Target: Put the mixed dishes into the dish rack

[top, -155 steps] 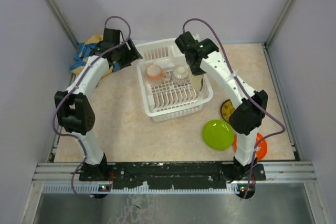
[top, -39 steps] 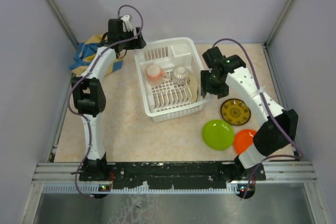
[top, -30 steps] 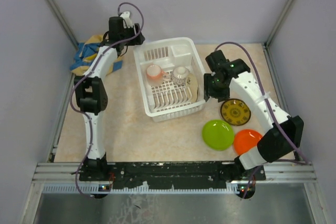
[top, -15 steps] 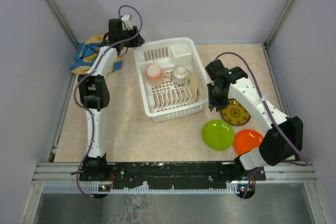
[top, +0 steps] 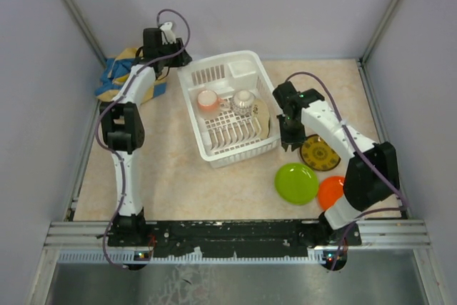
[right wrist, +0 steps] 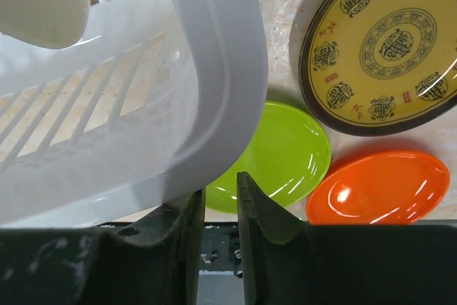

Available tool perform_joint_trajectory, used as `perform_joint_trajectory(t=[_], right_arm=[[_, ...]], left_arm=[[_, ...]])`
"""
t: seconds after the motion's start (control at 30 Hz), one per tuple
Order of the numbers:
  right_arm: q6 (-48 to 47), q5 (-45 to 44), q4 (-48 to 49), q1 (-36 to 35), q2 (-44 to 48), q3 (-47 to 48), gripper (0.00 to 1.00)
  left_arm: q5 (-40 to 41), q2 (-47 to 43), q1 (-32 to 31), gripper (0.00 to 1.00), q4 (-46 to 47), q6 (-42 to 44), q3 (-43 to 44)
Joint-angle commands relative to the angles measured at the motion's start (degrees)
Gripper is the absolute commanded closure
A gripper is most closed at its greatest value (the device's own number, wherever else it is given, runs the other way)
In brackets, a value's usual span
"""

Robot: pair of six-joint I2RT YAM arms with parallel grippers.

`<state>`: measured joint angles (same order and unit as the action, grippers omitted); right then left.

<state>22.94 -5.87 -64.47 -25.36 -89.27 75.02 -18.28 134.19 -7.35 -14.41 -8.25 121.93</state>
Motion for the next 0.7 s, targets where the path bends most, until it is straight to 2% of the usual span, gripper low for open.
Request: perform_joint_trajectory(t=[0.0, 0.4, 0.6, 0.67], right_arm=[[-1.7, -3.0, 7.8, 0.3, -3.2, 3.4, 0.75], [-5.7, -2.9, 10.3, 2.0, -13.1, 13.3, 0.75], [-7.4, -1.2, 12.0, 6.6, -14.8, 14.1, 0.75], [-7.6, -0.7, 12.1, 8.3, -14.1, 13.4, 0.75]], left_arm=[[-0.9, -1.9, -0.4, 0.53, -8.9, 2.8, -4.4], [7.8, -10.4, 1.1, 0.57, -9.9, 2.1, -14.8], [9.5, -13.9, 2.3, 0.57, -8.9, 0.4, -17.9], [9.8, -15.0, 2.5, 0.53, -8.3, -0.4, -18.4]])
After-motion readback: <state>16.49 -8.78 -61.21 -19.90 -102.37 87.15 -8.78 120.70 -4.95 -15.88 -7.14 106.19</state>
